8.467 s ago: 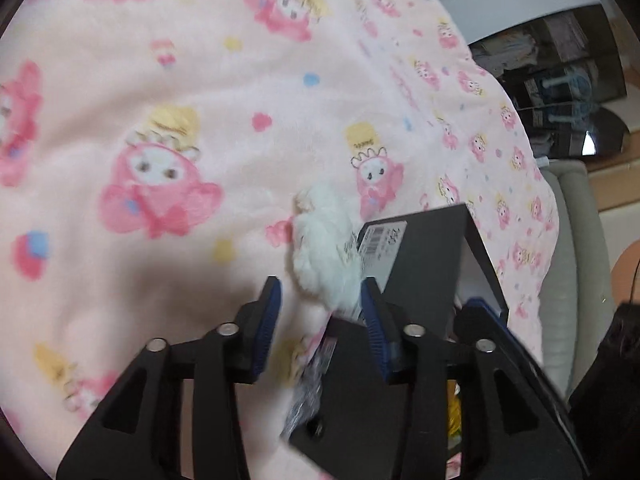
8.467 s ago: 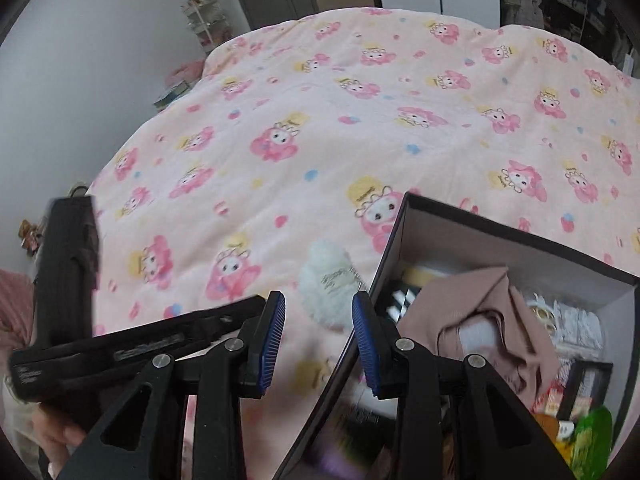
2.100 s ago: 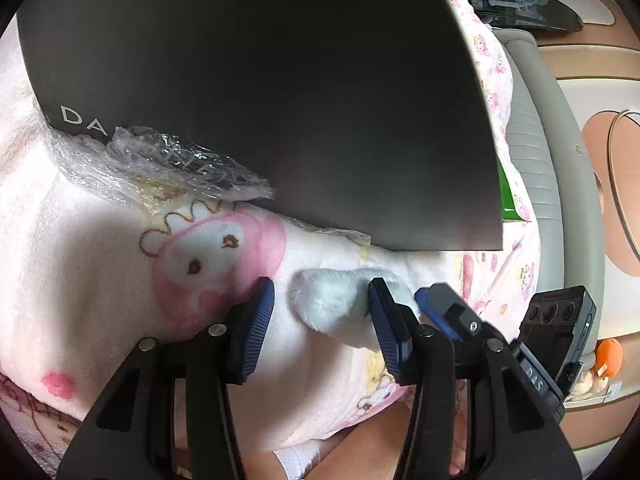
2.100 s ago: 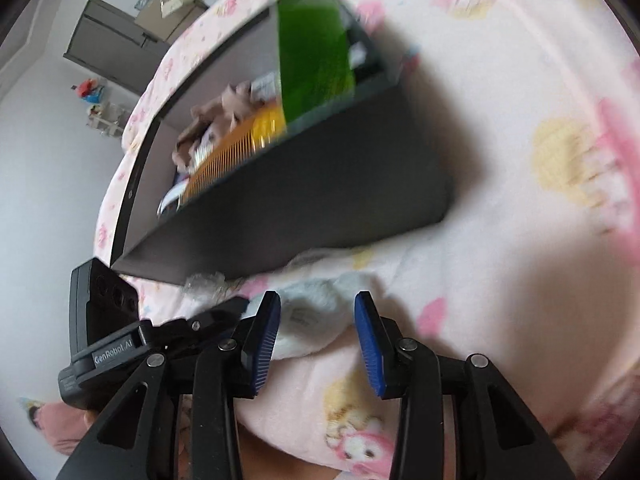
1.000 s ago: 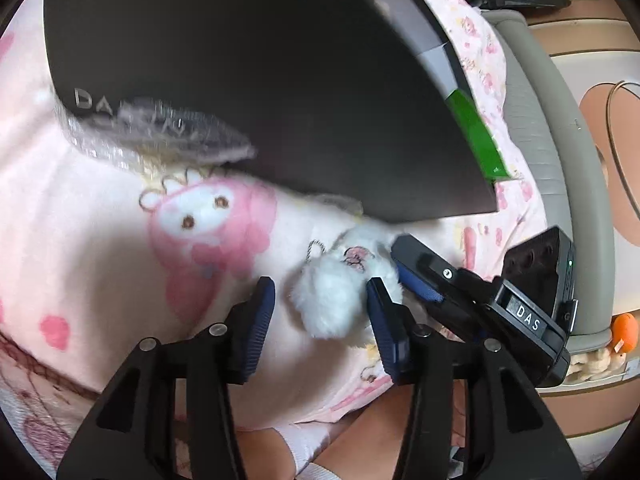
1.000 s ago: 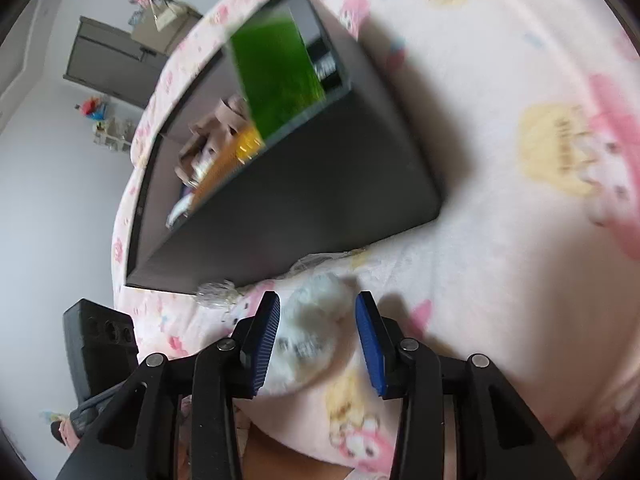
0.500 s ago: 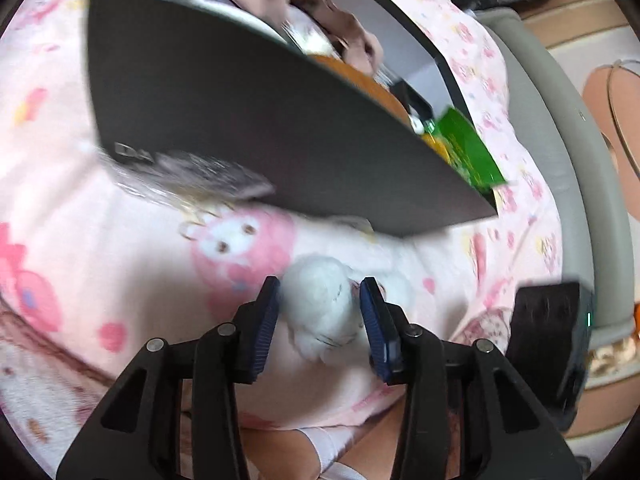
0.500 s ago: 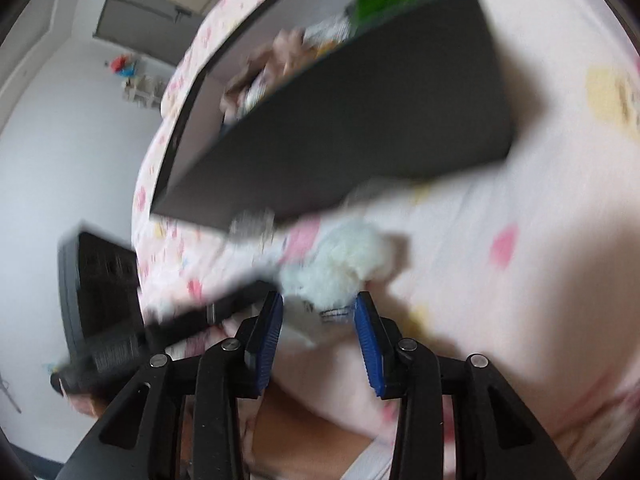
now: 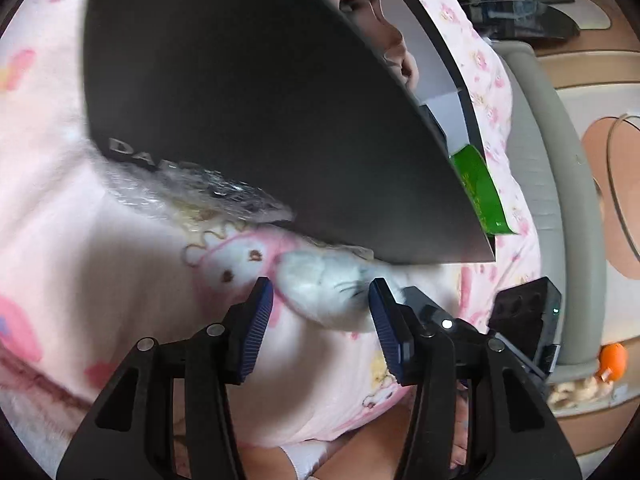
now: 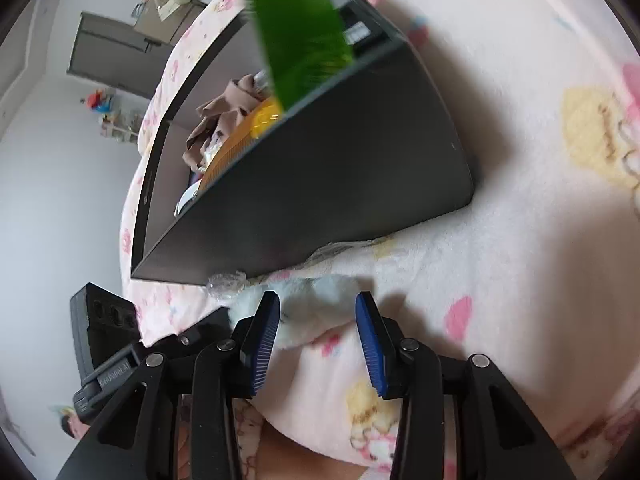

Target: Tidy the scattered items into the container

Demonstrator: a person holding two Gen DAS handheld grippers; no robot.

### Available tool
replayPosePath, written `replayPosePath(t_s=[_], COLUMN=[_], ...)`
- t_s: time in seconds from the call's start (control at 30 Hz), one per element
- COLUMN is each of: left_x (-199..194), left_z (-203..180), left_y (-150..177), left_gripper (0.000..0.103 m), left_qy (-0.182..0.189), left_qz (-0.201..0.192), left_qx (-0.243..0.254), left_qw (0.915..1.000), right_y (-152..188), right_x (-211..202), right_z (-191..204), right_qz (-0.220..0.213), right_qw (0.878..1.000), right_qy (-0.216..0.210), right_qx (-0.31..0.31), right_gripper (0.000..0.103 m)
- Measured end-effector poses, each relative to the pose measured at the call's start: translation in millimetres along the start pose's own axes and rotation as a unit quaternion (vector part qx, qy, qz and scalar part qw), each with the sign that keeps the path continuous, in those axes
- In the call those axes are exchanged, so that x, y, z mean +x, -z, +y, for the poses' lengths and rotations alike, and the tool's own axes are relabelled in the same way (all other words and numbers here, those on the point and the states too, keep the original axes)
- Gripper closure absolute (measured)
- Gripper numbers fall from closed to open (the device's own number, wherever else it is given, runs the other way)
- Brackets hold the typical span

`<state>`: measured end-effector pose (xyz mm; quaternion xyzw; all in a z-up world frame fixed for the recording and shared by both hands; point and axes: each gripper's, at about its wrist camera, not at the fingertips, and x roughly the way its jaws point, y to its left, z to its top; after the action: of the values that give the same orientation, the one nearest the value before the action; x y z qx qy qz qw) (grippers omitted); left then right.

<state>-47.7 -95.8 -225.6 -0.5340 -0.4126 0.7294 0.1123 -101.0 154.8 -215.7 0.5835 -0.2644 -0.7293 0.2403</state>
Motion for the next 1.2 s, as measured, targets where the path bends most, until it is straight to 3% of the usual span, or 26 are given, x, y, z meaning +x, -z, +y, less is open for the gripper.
replayPosePath(t_s=[0.2, 0.37, 0.5, 0.67, 0.8, 0.9, 1.03, 1.13, 1.2], left_x=[8, 2, -25, -54, -72, -68, -42, -38, -47], left_z=[11, -9, -27, -64, -96, -111, -110, -105, -106], left_y=[-3, 8, 21, 23, 2, -19, -50, -59, -57], left_gripper=[0.052, 0.057, 0.058, 0.058, 0.059, 0.059, 0.059, 0.059, 0.059], left_qy=[0.032, 0.009, 0.032, 0.049, 0.087, 0.071, 0.029, -0.021, -0.036], left_qz=[0.008, -0.002, -0.033, -0.059, -0.067, -0.081, -0.08, -0.081, -0.094], left_qx=[-0.029, 0.022, 0.044, 0.073, 0.109, 0.126, 0.115, 0.116, 0.129], left_qw=[0.9991, 0.9997, 0.998, 0.9944, 0.9879, 0.9862, 0.9897, 0.9897, 0.9866], right_y=[3, 9, 18, 24, 13, -5, -35, -47, -46], right_x=[6, 1, -21, -56, -86, -94, -75, -63, -72], right_z=[-9, 3, 12, 35, 60, 70, 74, 72, 67], right_qz=[-0.007, -0.002, -0.004, -0.041, -0.095, -0.116, -0.116, -0.098, -0.111], right_qw=[1.0, 0.999, 0.998, 0.996, 0.99, 0.985, 0.985, 0.987, 0.987], right_qy=[-0.017, -0.016, -0.044, -0.056, -0.064, -0.066, -0.033, -0.004, 0.002], right_qx=[0.002, -0.036, -0.039, -0.051, -0.077, -0.105, -0.122, -0.124, -0.119], right_gripper=[0.068, 0.067, 0.067, 0.067, 0.066, 0.066, 0.066, 0.066, 0.066])
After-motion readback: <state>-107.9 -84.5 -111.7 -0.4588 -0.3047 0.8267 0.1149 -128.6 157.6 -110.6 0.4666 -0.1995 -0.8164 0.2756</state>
